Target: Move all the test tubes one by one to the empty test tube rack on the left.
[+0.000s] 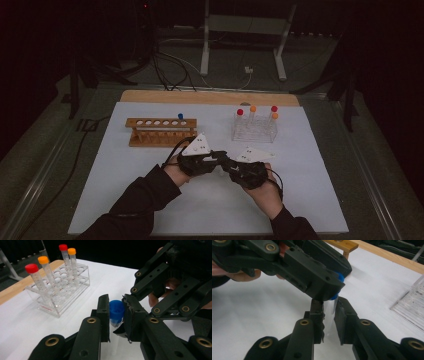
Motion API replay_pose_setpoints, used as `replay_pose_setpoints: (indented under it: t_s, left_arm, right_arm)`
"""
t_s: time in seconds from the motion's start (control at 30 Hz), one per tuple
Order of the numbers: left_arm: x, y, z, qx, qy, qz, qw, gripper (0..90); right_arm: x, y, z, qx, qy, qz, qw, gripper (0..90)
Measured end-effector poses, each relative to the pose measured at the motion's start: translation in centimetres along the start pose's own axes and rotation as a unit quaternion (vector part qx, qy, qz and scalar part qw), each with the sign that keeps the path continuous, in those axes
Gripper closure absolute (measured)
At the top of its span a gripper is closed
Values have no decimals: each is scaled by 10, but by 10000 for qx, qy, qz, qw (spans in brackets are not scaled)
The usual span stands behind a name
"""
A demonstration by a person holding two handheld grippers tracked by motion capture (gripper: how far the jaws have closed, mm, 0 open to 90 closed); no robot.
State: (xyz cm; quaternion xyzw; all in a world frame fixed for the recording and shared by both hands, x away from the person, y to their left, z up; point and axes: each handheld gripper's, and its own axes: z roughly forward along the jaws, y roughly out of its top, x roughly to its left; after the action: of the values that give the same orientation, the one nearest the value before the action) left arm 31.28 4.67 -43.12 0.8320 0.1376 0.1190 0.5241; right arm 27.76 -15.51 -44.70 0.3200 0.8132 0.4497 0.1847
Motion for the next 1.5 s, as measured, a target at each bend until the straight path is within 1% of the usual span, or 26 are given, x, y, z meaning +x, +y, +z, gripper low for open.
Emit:
replay_pose_setpoints:
  t_s: [0.07, 0.13, 0.23, 0.27, 0.3, 0.33, 0.43, 0.47, 0.5, 0.53, 0.57, 0.6, 0.63, 0.67, 0.73, 0.83, 0.87, 0.9, 0.93, 0.97, 1.0, 1.07, 1.2, 1.3, 1.33, 1.5]
  left_arm:
    - [1, 1, -3, -7, 39, 33, 10000, 775]
    - [4, 2, -7, -13, 91, -10, 10000, 775]
    - [8, 3, -15, -17, 184, -30, 9998, 776]
    - [9, 3, -18, -1, 212, -23, 9998, 776]
    - [11, 3, -21, 3, 247, -16, 9997, 776]
    - [12, 3, -24, 14, 283, -12, 9996, 776]
    - [16, 1, -32, 36, 387, -27, 9992, 776]
    - [17, 1, -35, 49, 410, -37, 9991, 776]
    - [19, 0, -38, 48, 459, -32, 9989, 776]
    - [20, -1, -41, 60, 479, -31, 9988, 776]
    - [22, -2, -43, 80, 531, -34, 9986, 776]
    - [23, -3, -46, 80, 565, -55, 9984, 776]
    - [25, -4, -49, 84, 574, -79, 9983, 776]
    - [26, -4, -51, 80, 626, -79, 9980, 776]
    - [30, -6, -56, 109, 693, -115, 9975, 776]
    - [35, -8, -64, 124, 840, -119, 9963, 776]
    - [37, -8, -66, 119, 885, -126, 9959, 776]
    - [40, -8, -69, 123, 933, -120, 9955, 776]
    - [42, -8, -72, 122, 973, -128, 9951, 776]
    - [44, -8, -75, 106, 1016, -153, 9947, 776]
    - [47, -8, -78, 99, 1065, -163, 9941, 776]
    - [52, -7, -83, 48, 1150, -203, 9931, 775]
    - [61, -4, -92, -30, 1308, -248, 9911, 776]
    - [67, -2, -98, -27, 1453, -216, 9891, 776]
    - [70, -1, -99, -37, 1506, -190, 9884, 776]
    - [84, 2, -106, -80, 1804, -215, 9833, 775]
  right_arm:
    - [0, 1, -2, -34, -29, 18, 10000, 678]
    - [0, 2, -4, -96, -49, 34, 9999, 615]
    - [0, 2, -5, -131, -92, 39, 9999, 568]
    - [-1, 3, -5, -161, -113, 50, 9998, 528]
    - [-2, 3, -6, -192, -111, 114, 9997, 464]
    - [-2, 3, -6, -192, -111, 114, 9997, 464]
    - [-4, 2, -7, -292, -102, 249, 9992, 396]
    - [-5, 3, -7, -331, -157, 315, 9988, 328]
    - [-5, 3, -7, -331, -157, 315, 9988, 328]
    - [-5, 3, -7, -374, -224, 346, 9985, 257]
    - [-5, 3, -7, -374, -224, 346, 9985, 257]
    - [-5, 3, -7, -383, -254, 348, 9983, 232]
    - [-5, 3, -7, -398, -299, 371, 9981, 167]
    - [-5, 3, -7, -404, -324, 379, 9979, 150]
    - [-5, 3, -7, -401, -317, 383, 9980, 147]
    - [-6, 4, -7, -404, -330, 409, 9978, 104]
    - [-5, 4, -7, -408, -343, 401, 9978, 74]
    - [-5, 4, -7, -408, -343, 401, 9978, 74]
    - [-5, 4, -7, -406, -327, 403, 9978, 65]
    - [-5, 4, -7, -396, -255, 377, 9982, 31]
    - [-5, 3, -6, -388, -255, 363, 9983, 29]
    - [-4, 3, -6, -362, -163, 323, 9987, 13]
    - [-3, 3, -7, -382, -146, 302, 9987, 7]
    - [-4, 3, -8, -415, -102, 269, 9987, 0]
    - [-4, 4, -9, -453, -137, 282, 9985, 0]
    - [-4, 3, -8, -408, -141, 262, 9987, 0]
